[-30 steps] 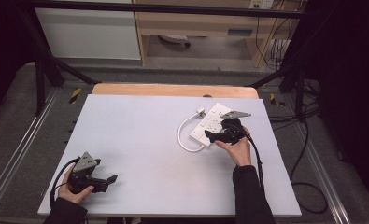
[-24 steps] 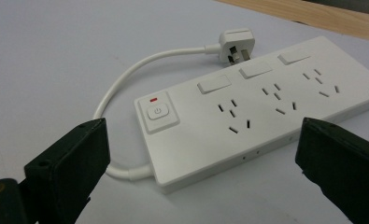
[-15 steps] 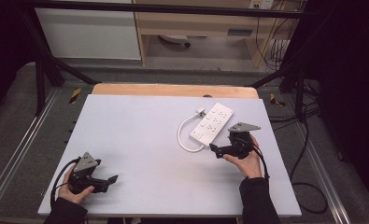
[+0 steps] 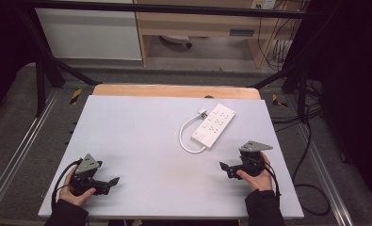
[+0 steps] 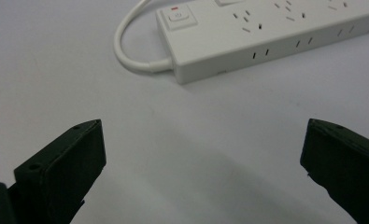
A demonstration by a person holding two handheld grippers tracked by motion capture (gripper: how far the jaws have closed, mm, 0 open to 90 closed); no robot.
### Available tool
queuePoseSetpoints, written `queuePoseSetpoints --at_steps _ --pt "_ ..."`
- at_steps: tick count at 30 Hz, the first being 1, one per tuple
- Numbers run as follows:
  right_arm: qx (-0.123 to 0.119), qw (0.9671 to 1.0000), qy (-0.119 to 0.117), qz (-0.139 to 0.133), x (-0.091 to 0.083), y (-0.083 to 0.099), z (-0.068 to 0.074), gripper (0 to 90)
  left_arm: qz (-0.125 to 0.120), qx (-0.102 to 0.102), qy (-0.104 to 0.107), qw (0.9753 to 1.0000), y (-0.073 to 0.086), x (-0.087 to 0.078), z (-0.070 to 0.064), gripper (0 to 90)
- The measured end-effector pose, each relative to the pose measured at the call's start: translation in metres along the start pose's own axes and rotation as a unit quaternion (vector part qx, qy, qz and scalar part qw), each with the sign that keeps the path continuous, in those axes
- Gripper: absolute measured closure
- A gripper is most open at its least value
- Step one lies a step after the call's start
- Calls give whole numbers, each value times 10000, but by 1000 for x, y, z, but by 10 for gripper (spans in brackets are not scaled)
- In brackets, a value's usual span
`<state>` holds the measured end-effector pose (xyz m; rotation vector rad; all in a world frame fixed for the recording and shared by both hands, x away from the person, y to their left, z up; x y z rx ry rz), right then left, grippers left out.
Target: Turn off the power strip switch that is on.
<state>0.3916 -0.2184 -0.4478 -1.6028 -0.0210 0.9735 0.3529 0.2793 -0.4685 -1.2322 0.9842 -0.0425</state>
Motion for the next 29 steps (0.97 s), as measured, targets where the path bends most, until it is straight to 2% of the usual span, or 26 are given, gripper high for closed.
queuePoseSetpoints --at_steps 3,12,17,29 --pt "68 10000 0 6 -5 9 -1 8 -1 9 6 10000 0 0 0 60" --pt "-74 9999 -38 74 -17 30 -2 8 8 24 30 10000 -1 0 -2 61" --pt "-37 9999 -32 150 -20 40 -5 8 16 56 53 10000 0 0 -2 61" --pt "-26 9999 -106 125 -24 44 -4 9 0 68 53 10000 -1 0 -3 61"
Point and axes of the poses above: each handheld gripper's, and its own axes: x roughly forward along the jaws, y roughly out of its underside, z roughly to its left, the point moved 3 cm from there along x, roughly forward along the jaws, and after that the axes turned 4 degrees about -z, right-handed, at the moved point
